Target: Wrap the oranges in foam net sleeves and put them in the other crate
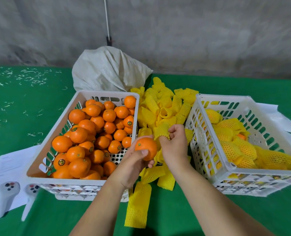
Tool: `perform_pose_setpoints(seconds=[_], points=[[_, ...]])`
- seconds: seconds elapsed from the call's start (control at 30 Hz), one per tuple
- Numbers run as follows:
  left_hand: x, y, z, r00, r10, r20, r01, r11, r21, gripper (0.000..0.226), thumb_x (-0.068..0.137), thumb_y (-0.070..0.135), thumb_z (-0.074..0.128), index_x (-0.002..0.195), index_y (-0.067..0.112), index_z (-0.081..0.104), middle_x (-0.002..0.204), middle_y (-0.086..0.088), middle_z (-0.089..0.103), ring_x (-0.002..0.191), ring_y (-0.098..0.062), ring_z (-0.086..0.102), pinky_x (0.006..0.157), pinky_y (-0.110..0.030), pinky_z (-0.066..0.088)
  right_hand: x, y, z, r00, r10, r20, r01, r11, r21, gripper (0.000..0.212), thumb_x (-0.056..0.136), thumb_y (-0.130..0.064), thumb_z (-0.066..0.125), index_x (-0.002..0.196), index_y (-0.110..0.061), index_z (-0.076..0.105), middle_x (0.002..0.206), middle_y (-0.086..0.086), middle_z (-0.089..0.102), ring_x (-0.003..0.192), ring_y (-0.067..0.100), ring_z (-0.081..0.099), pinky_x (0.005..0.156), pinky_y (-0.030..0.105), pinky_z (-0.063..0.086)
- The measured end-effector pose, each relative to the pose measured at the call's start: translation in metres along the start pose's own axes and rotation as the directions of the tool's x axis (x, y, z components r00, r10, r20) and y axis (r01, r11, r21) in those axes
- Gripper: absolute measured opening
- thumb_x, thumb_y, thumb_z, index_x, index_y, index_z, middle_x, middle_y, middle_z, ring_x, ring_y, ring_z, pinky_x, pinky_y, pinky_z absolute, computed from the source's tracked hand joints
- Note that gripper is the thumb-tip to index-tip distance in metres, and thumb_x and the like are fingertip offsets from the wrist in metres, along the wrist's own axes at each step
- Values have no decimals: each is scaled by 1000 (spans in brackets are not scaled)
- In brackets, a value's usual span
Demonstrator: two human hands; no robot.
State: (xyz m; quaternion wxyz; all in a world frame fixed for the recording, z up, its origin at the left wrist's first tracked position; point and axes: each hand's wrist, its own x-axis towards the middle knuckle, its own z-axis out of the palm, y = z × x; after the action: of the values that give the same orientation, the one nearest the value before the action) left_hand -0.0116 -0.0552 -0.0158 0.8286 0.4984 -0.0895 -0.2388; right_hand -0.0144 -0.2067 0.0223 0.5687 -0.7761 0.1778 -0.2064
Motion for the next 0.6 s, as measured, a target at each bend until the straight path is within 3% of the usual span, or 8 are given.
perform_pose_setpoints(seconds=[0.17, 0.3, 0.47, 0.6], points=[[-3, -3, -1, 999, 0, 46, -2, 999, 50, 56, 73, 41, 80, 125, 24, 72, 101, -4, 70, 62, -22, 60, 58, -26, 50, 1, 5, 4, 993, 96, 62, -98, 995, 29, 42, 86, -17, 75, 111, -28, 43, 99, -7, 52, 82, 4, 55, 60, 17, 39], [0, -7, 5, 995, 52, -88, -43, 994, 104, 58, 74, 51, 83, 127, 29, 74, 106, -2, 71, 69, -20, 64, 62, -29, 52, 2, 7, -9, 983, 101, 152, -107, 994, 29, 19, 92, -26, 72, 107, -30, 62, 104, -13, 60, 93, 6, 60, 69, 23, 44], [3, -12, 11, 968, 129, -214, -86, 977, 196, 76, 66, 69, 90, 132, 48, 58, 120, -1, 65, 90, -13, 69, 76, -29, 56, -12, 2, -21, 976, -78, 201, 85, 996, -25, 5, 95, -33, 69, 99, -31, 71, 80, -16, 63, 65, -3, 58, 55, 11, 40], [0, -11, 8, 976, 140, -169, -117, 984, 135, 78, 78, 50, 89, 139, 62, 42, 119, -4, 63, 94, -18, 67, 83, -30, 54, -30, 1, -19, 945, -243, 218, 269, 958, -100, 10, 96, -35, 65, 105, -32, 68, 104, -18, 63, 94, -2, 61, 72, 13, 49]])
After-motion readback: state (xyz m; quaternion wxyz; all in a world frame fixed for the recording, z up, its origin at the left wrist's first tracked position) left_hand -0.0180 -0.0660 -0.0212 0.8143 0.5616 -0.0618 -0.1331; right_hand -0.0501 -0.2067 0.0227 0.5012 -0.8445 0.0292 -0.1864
